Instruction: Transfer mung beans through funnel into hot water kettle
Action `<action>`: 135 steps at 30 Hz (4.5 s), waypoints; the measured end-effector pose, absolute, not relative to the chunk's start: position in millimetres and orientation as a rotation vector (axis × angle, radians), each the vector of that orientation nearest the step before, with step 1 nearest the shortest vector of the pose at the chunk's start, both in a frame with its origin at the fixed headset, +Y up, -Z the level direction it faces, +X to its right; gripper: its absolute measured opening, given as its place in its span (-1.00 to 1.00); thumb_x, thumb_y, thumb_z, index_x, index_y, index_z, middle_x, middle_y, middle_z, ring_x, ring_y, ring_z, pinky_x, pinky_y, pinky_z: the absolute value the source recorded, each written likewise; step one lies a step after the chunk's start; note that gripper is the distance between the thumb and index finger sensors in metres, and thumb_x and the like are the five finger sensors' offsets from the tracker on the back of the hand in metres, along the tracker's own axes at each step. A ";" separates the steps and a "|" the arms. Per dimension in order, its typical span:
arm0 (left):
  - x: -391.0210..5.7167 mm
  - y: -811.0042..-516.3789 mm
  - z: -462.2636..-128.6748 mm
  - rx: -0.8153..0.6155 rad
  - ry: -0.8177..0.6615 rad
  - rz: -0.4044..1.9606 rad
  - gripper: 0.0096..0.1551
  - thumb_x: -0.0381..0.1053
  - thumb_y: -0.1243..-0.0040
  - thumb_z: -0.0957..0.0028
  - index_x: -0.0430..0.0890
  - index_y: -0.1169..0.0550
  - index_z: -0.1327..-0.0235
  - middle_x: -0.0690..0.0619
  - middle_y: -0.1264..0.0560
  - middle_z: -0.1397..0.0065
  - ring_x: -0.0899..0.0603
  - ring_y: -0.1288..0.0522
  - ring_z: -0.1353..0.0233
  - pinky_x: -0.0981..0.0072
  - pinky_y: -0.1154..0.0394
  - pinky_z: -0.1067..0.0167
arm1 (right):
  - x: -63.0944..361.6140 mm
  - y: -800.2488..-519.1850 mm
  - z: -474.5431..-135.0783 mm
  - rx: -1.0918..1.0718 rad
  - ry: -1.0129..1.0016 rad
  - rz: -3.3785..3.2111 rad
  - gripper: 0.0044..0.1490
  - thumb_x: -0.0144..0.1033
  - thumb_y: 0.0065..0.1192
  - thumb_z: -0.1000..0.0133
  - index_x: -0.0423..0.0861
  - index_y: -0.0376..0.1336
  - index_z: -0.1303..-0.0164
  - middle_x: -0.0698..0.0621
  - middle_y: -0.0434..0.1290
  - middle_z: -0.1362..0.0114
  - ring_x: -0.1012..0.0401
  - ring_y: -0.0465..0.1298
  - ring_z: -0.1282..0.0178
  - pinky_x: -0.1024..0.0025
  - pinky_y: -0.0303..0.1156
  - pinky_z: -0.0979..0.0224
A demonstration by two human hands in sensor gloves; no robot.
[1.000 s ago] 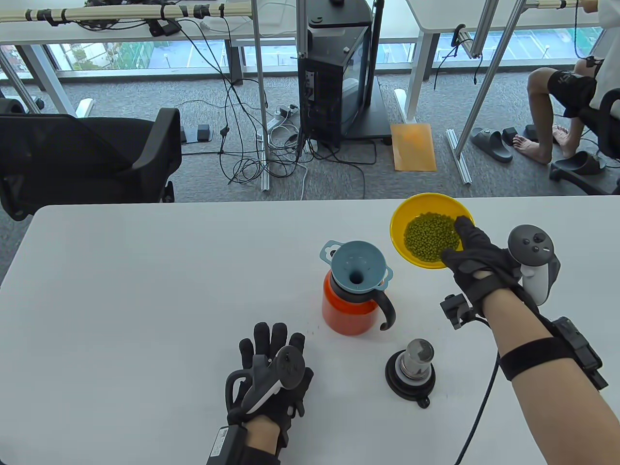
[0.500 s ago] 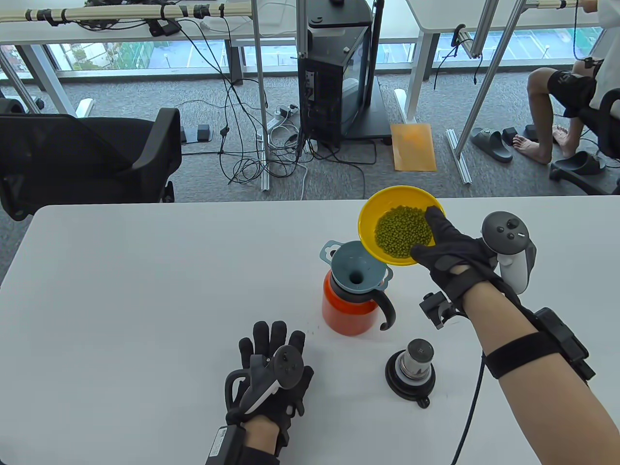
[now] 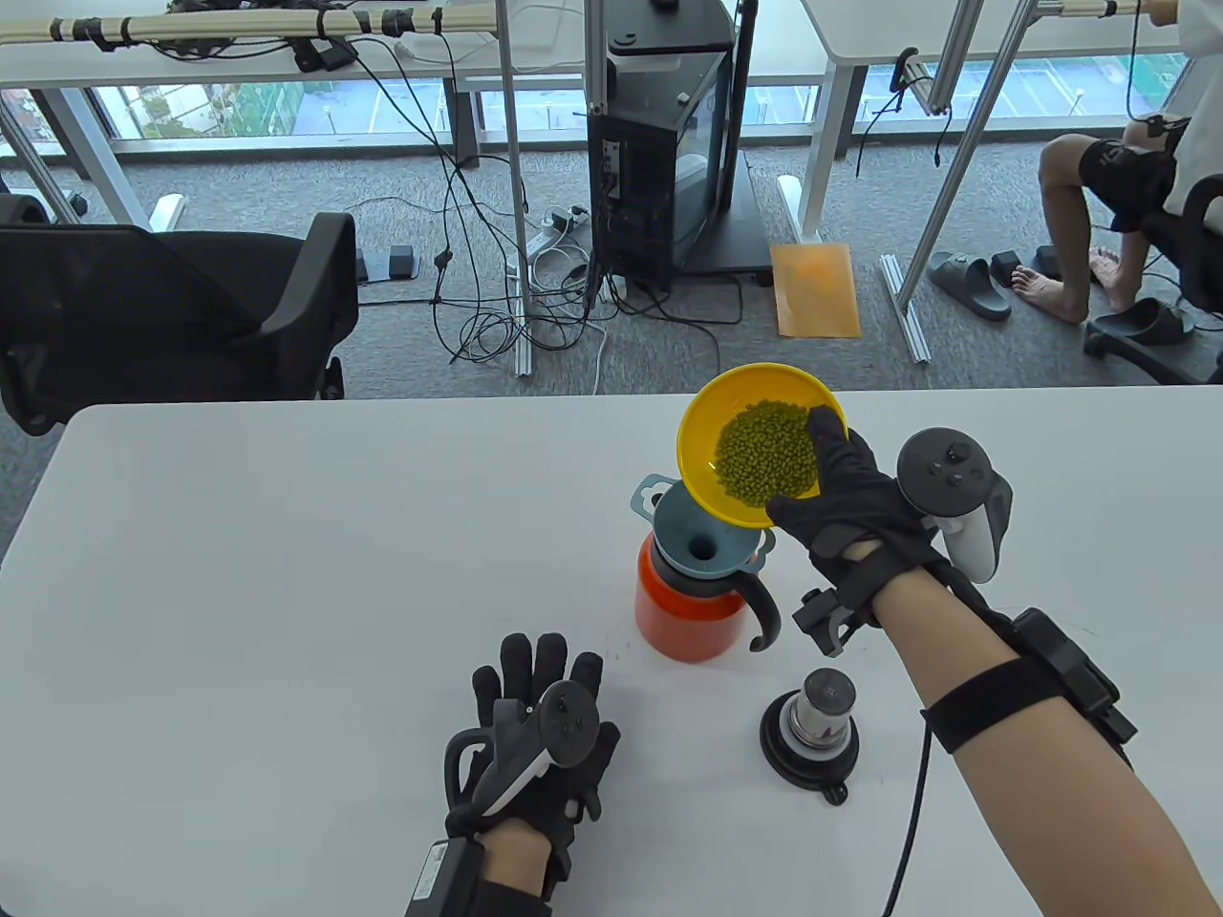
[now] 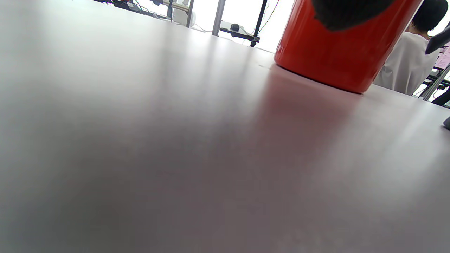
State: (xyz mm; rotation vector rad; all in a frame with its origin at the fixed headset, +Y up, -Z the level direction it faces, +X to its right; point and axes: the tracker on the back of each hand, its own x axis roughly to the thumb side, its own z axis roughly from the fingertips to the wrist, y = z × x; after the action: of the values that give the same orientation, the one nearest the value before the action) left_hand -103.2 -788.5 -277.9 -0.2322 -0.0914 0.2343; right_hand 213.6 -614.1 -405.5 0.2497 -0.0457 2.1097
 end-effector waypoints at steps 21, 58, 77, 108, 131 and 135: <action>-103.0 -788.1 -278.2 -0.233 -0.093 0.250 -0.06 0.38 -0.04 0.10 0.27 0.03 -0.52 0.11 0.33 -0.65 -0.23 0.50 -0.57 -0.30 0.38 -0.43 | 185.7 -618.1 -389.0 0.431 -0.136 2.436 0.46 -0.36 0.67 0.14 -0.37 -0.31 -0.59 -0.56 -0.41 -0.46 -0.48 0.09 -0.42 -0.23 0.30 -0.31; -104.3 -787.6 -278.4 -0.240 -0.094 0.270 -0.05 0.38 -0.05 0.10 0.28 0.04 -0.52 0.12 0.34 -0.65 -0.23 0.51 -0.57 -0.30 0.38 -0.43 | 162.1 -613.6 -367.6 0.760 -0.498 2.772 0.47 -0.33 0.66 0.11 -0.32 -0.37 -0.59 -0.48 -0.48 -0.47 -0.44 0.05 -0.46 -0.24 0.25 -0.36; -105.2 -787.6 -278.4 -0.249 -0.092 0.278 -0.06 0.39 -0.04 0.10 0.28 0.03 -0.52 0.12 0.34 -0.65 -0.23 0.51 -0.57 -0.30 0.38 -0.44 | 194.4 -605.1 -377.9 0.429 -0.449 2.539 0.33 -0.28 0.49 0.00 -0.34 -0.37 -0.57 -0.50 -0.47 -0.46 -0.41 0.05 -0.52 -0.28 0.21 -0.43; -106.3 -788.1 -278.8 -0.270 -0.090 0.285 -0.06 0.39 -0.03 0.10 0.28 0.03 -0.52 0.12 0.34 -0.65 -0.23 0.50 -0.57 -0.30 0.37 -0.43 | 297.2 -753.1 -382.3 -0.140 0.236 2.301 0.17 -0.23 0.43 -0.04 -0.48 -0.17 -0.54 -0.62 -0.21 -0.44 -0.44 0.25 -0.33 -0.31 0.30 -0.22; -104.5 -789.1 -277.5 -0.281 -0.092 0.284 -0.07 0.39 -0.03 0.10 0.28 0.02 -0.52 0.11 0.34 -0.65 -0.23 0.50 -0.57 -0.30 0.37 -0.43 | 291.1 -714.2 -382.4 0.014 0.238 2.401 0.11 -0.13 0.38 -0.09 -0.28 -0.12 -0.65 -0.53 -0.46 -0.48 -0.54 -0.22 -0.41 -0.40 0.05 -0.27; -104.3 -789.2 -277.4 -0.280 -0.093 0.287 -0.07 0.39 -0.03 0.10 0.28 0.02 -0.52 0.11 0.33 -0.65 -0.23 0.50 -0.57 -0.30 0.37 -0.43 | 270.3 -688.2 -382.2 0.153 0.219 2.416 0.10 -0.16 0.41 -0.08 -0.22 -0.12 -0.66 -0.51 -0.47 -0.49 -0.54 -0.26 -0.42 -0.42 0.02 -0.28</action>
State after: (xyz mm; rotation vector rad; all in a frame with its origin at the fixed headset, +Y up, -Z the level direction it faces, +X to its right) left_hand -104.3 -789.2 -277.4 -0.2800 -0.0927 0.2867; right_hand 270.3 -688.2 -382.2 0.1533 0.2187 2.4164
